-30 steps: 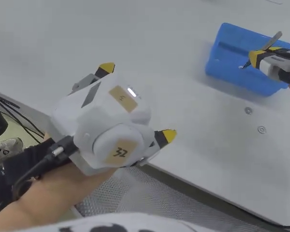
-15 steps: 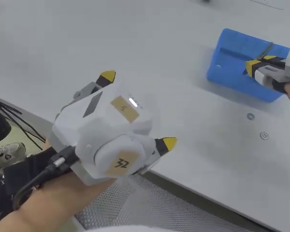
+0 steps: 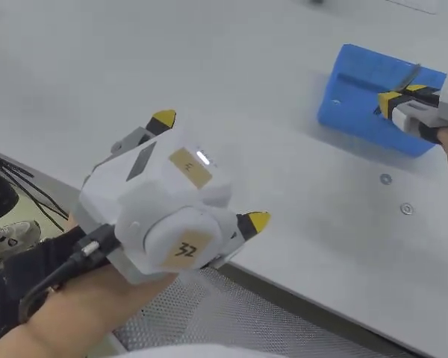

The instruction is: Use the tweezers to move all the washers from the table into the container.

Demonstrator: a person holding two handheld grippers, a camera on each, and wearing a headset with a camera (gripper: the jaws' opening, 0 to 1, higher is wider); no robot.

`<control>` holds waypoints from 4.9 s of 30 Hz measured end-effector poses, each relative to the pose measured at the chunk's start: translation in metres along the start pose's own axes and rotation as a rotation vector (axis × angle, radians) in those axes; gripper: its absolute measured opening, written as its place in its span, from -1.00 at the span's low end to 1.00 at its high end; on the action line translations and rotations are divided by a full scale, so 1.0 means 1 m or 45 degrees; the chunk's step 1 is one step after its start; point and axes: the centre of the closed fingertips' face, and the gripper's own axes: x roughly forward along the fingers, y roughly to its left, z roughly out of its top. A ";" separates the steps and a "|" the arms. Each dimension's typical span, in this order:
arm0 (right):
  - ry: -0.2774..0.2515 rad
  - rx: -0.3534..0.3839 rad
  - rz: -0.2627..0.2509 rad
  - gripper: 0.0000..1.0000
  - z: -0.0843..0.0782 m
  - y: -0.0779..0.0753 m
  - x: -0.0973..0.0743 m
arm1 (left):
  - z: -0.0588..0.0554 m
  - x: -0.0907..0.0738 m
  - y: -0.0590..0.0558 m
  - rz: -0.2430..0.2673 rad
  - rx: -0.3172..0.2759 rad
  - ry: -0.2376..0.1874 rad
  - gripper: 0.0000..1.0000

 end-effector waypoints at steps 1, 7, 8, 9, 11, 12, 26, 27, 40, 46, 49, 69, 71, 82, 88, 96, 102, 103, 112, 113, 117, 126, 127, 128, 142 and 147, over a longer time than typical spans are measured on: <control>-0.010 0.031 0.005 -0.92 0.002 -0.002 -0.004 | 0.000 0.000 0.000 0.000 0.002 0.002 0.93; -0.085 0.069 0.015 -0.92 0.021 -0.007 -0.026 | 0.001 0.000 0.000 -0.002 0.000 -0.005 0.95; -0.091 0.070 0.018 -0.92 0.024 -0.006 -0.030 | 0.001 -0.001 0.000 -0.001 -0.002 -0.007 0.95; -0.097 0.070 0.018 -0.92 0.025 -0.005 -0.034 | 0.001 -0.001 0.000 0.000 -0.002 -0.009 0.95; -0.119 0.075 0.019 -0.92 0.027 -0.006 -0.038 | 0.001 0.000 0.000 0.002 0.001 -0.007 0.95; -0.130 0.087 0.024 -0.92 0.030 -0.006 -0.044 | 0.001 0.000 0.000 0.001 0.002 -0.007 0.95; -0.156 0.139 0.023 -0.92 0.019 0.009 -0.078 | 0.004 0.001 -0.002 -0.005 0.002 -0.019 0.95; -0.150 0.139 0.020 -0.92 0.016 0.010 -0.080 | 0.004 0.001 -0.002 -0.005 0.001 -0.019 0.95; -0.036 0.181 0.012 -0.92 -0.032 0.023 -0.079 | 0.004 0.001 -0.003 -0.006 0.006 -0.013 0.95; 0.024 0.185 0.021 -0.92 -0.052 0.025 -0.071 | 0.004 0.001 -0.002 -0.004 0.002 -0.015 0.94; 0.041 0.181 0.025 -0.92 -0.057 0.025 -0.070 | 0.003 0.002 -0.002 -0.005 0.004 -0.013 0.94; 0.022 0.114 0.018 -0.95 -0.065 0.028 -0.068 | 0.001 0.002 -0.002 -0.002 0.012 -0.004 0.93; 0.011 0.129 0.014 -0.95 -0.065 0.027 -0.068 | 0.001 0.002 -0.002 0.000 0.012 -0.003 0.93; 0.042 0.160 0.016 -0.96 -0.060 0.024 -0.068 | 0.001 0.000 -0.002 0.001 0.013 0.000 0.93; 0.034 0.155 0.043 -0.96 -0.052 0.029 -0.075 | 0.003 0.000 -0.001 0.007 0.011 -0.010 0.91; 0.011 0.127 0.063 -0.96 -0.036 0.033 -0.082 | 0.004 0.001 -0.003 -0.002 0.035 -0.023 0.91; -0.028 0.098 0.055 -0.96 -0.015 0.027 -0.083 | 0.007 0.000 0.000 0.011 0.040 -0.035 0.91; -0.037 0.095 0.051 -0.96 -0.011 0.025 -0.083 | 0.007 0.000 0.000 0.010 0.036 -0.036 0.91; -0.136 0.086 0.018 -0.96 0.031 0.011 -0.082 | 0.005 0.002 -0.004 -0.011 0.046 -0.019 0.89; -0.142 0.085 0.012 -0.96 0.034 0.010 -0.081 | 0.005 0.002 -0.004 -0.012 0.041 -0.018 0.89; -0.169 0.092 -0.020 -0.96 0.045 0.001 -0.077 | 0.004 0.002 -0.005 -0.021 0.028 -0.011 0.89; -0.145 0.125 -0.093 -0.95 0.038 -0.026 -0.057 | 0.003 0.003 -0.007 -0.031 0.031 -0.003 0.88; -0.138 0.132 -0.096 -0.95 0.036 -0.029 -0.055 | 0.003 0.003 -0.006 -0.027 0.028 -0.005 0.88; -0.126 0.142 -0.100 -0.95 0.033 -0.032 -0.051 | 0.004 0.003 -0.006 -0.025 0.026 -0.006 0.88; -0.057 0.196 -0.108 -0.95 0.003 -0.041 -0.024 | 0.006 0.002 -0.005 -0.030 0.019 -0.021 0.83; -0.026 0.196 -0.077 -0.95 -0.004 -0.033 -0.015 | 0.004 0.003 -0.004 -0.026 0.022 -0.016 0.83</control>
